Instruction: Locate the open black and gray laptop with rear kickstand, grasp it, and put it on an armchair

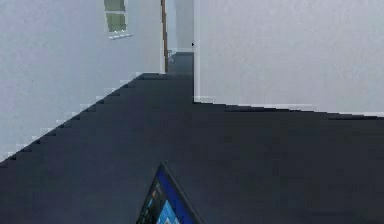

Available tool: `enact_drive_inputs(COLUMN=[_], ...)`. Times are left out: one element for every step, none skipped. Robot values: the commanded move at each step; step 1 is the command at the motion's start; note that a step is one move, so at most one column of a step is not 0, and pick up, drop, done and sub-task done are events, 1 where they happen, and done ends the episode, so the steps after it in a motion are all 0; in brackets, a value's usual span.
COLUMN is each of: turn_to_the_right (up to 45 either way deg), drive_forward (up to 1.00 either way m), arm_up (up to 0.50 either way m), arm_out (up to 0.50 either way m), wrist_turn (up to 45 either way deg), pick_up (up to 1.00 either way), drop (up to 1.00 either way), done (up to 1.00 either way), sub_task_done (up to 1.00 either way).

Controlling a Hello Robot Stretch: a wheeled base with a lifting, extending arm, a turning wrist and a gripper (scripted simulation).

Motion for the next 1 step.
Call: enact_drive_inputs(turn_to_the_right=[-45.0], drive_forward=[0.0], arm_up=[0.0], arm_out=[0.0], wrist_turn=[0.0], pick_up=[0.0], drop=[0.0], done=[0.0], sub_task_done=[0.0])
